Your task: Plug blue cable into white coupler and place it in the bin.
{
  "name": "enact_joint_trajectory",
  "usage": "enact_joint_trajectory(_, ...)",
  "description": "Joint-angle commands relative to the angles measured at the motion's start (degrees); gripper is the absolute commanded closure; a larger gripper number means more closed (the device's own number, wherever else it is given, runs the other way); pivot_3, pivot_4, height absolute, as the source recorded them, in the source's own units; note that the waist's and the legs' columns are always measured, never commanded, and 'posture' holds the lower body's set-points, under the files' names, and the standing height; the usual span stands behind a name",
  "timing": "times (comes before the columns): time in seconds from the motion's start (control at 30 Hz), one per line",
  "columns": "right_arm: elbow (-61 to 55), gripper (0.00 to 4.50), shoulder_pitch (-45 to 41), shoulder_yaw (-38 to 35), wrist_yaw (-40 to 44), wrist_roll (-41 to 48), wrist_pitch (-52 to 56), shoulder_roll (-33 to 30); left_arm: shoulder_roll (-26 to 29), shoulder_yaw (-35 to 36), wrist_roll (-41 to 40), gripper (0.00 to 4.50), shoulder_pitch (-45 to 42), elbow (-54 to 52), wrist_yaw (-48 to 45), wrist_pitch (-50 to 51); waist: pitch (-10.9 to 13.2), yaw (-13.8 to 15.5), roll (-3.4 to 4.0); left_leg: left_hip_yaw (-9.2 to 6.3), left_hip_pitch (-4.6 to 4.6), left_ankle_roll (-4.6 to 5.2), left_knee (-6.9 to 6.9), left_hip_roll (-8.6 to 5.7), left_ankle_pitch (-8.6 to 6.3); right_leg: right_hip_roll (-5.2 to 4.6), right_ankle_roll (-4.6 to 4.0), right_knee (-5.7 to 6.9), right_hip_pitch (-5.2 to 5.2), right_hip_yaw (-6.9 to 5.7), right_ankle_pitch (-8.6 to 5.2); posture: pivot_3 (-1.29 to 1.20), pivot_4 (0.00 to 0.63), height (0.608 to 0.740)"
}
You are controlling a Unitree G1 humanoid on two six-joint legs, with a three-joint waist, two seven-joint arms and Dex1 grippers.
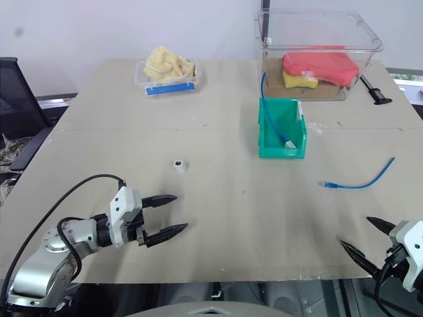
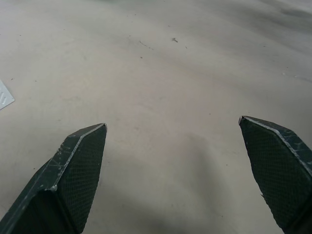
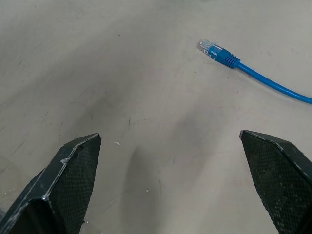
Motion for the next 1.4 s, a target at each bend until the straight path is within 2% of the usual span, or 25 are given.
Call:
enact_joint_trajectory(0.03, -3.67, 0.0, -1.35, -1.74, -2.0, 1.74, 1.66, -0.87, -0.83, 0.36, -3.02, 0.06, -2.39, -1.92, 1.29, 2.13, 0.0, 0.0, 0.0, 0.0, 0.0, 0.0, 0.0, 0.0, 0.0, 0.0, 0.0, 0.0, 0.0, 0.0, 0.0, 0.0, 0.15, 0.74)
enact_joint_trajectory(0.17, -10.26, 0.0, -5.42, -1.76, -6.47, 4.83, 11.42, -4.7, -3.65, 1.74, -13.41, 0.06, -10.24, -5.86, 8.0, 14.05, 0.05, 0.02, 0.07, 0.01, -0.04, 0.01, 0.11, 0.0, 0.0, -0.04, 0.02, 0.03, 0.02, -0.1, 0.01, 0.0, 0.15, 0.74)
enact_joint_trajectory(0.23, -10.49, 0.0, -6.66, -2.44, -6.06, 7.58, 15.66, -7.1, -3.76, 1.71, -16.0, 0.06, -12.69, -7.12, 9.63, 17.31, 0.02, 0.04, 0.01, 0.02, -0.01, 0.02, 0.12, 0.0, 0.01, -0.03, 0.03, 0.05, 0.05, -0.19, 0.01, 0.0, 0.15, 0.74)
enact_joint_trajectory(0.37, -6.86, 0.0, -11.47, -1.52, -2.56, 7.7, 19.5, -15.2, -2.1, -0.13, -18.02, 0.06, -17.04, -9.38, 8.79, 20.17, 0.06, 0.01, 0.01, 0.03, -0.03, 0.02, 0.11, -0.02, 0.01, 0.06, -0.1, 0.06, 0.07, -0.28, 0.09, 0.0, 0.15, 0.74)
enact_joint_trajectory(0.53, 6.6, 0.0, -25.99, 9.96, 2.74, 0.6, 15.94, -26.56, 1.7, -4.84, -14.22, 0.06, -19.15, -11.6, 1.84, 16.37, 0.21, -0.21, -0.17, 0.28, 0.09, 0.05, 0.14, -0.04, 0.01, 0.22, -0.03, 0.05, 0.11, -0.29, 0.05, 0.0, 0.15, 0.74)
enact_joint_trajectory(0.63, 14.73, 1.21, -35.24, 18.72, 5.91, -3.96, 12.39, -28.91, 2.21, -5.96, -13.3, 0.0, -19.95, -11.71, 0.32, 14.89, 0.26, -0.13, -0.21, 0.35, 0.17, 0.05, 0.15, -0.01, 0.01, 0.41, 0.03, 0.05, 0.15, -0.22, 0.01, 0.0, 0.15, 0.74)
enact_joint_trajectory(0.8, 25.81, 1.21, -46.52, 29.39, 11.15, -9.92, 9.3, -29.1, 2.14, -6.67, -11.91, 0.0, -19.39, -11.69, -0.35, 13.06, 0.28, 0.08, -0.21, 0.24, 0.04, 0.05, 0.13, 0.0, 0.01, 0.44, -0.15, 0.05, 0.1, -0.08, 0.11, 0.0, 0.15, 0.74)
enact_joint_trajectory(0.93, 31.45, 1.21, -51.7, 34.32, 12.6, -13.01, 8.7, -27.69, 1.74, -7.45, -10.58, 0.0, -18.07, -11.92, -0.41, 11.47, 0.3, -0.04, -0.19, 0.31, 0.01, 0.07, 0.13, 0.0, 0.0, 0.4, -0.14, 0.03, 0.05, 0.02, 0.12, 0.0, 0.15, 0.74)
enact_joint_trajectory(1.03, 35.7, 2.02, -54.33, 36.67, 12.44, -15.22, 7.36, -25.85, 0.96, -7.73, -9.97, 0.0, -17.6, -11.96, 0.34, 10.77, 0.3, -0.05, -0.19, 0.31, 0.03, 0.07, 0.13, 0.02, -0.01, 0.39, -0.15, 0.03, 0.05, 0.03, 0.12, 0.0, 0.15, 0.74)
enact_joint_trajectory(1.07, 36.19, 2.61, -54.69, 36.85, 12.94, -15.32, 7.13, -25.53, 0.8, -7.72, -9.82, 0.0, -17.44, -11.97, 0.43, 10.56, 0.3, -0.05, -0.18, 0.32, 0.04, 0.07, 0.14, 0.02, 0.0, 0.39, -0.15, 0.04, 0.05, 0.04, 0.13, 0.0, 0.15, 0.74)
enact_joint_trajectory(1.1, 36.37, 2.96, -55.01, 36.93, 13.31, -15.36, 7.14, -25.24, 0.69, -7.65, -9.62, 0.0, -17.24, -11.83, 0.45, 10.28, 0.3, -0.05, -0.19, 0.32, 0.04, 0.07, 0.14, 0.02, 0.0, 0.39, -0.16, 0.05, 0.05, 0.06, 0.13, 0.0, 0.15, 0.74)
enact_joint_trajectory(1.13, 36.51, 3.59, -55.23, 36.94, 13.58, -15.46, 7.04, -25.02, 0.6, -7.59, -9.47, 0.0, -17.09, -11.74, 0.45, 10.08, 0.3, -0.05, -0.19, 0.32, 0.08, 0.07, 0.14, 0.01, 0.0, 0.38, -0.16, 0.07, 0.08, 0.07, 0.13, 0.0, 0.15, 0.74)
enact_joint_trajectory(1.17, 36.63, 3.93, -55.38, 36.91, 13.74, -15.63, 6.93, -24.84, 0.54, -7.55, -9.38, 0.0, -16.99, -11.67, 0.45, 9.94, 0.3, -0.06, -0.19, 0.32, 0.09, 0.07, 0.15, 0.02, -0.01, 0.38, -0.16, 0.08, 0.09, 0.07, 0.13, 0.0, 0.15, 0.74)
enact_joint_trajectory(1.2, 36.51, 4.48, -55.52, 37.09, 14.15, -15.74, 6.92, -24.68, 0.53, -7.45, -9.09, 0.0, -16.67, -11.36, 0.27, 9.5, 0.29, -0.06, -0.19, 0.34, 0.1, 0.07, 0.16, 0.02, 0.0, 0.37, -0.17, 0.1, 0.09, 0.1, 0.13, 0.0, 0.15, 0.74)
enact_joint_trajectory(1.4, 29.27, 4.48, -56.17, 37.59, 16.1, -13.82, 10.85, -23.72, 0.76, -7.21, -7.53, 0.0, -14.94, -10.04, -0.36, 7.53, 0.29, -0.15, -0.19, 0.39, 0.19, 0.07, 0.19, 0.03, -0.01, 0.36, -0.17, 0.22, 0.09, 0.18, 0.14, 0.0, 0.15, 0.74)
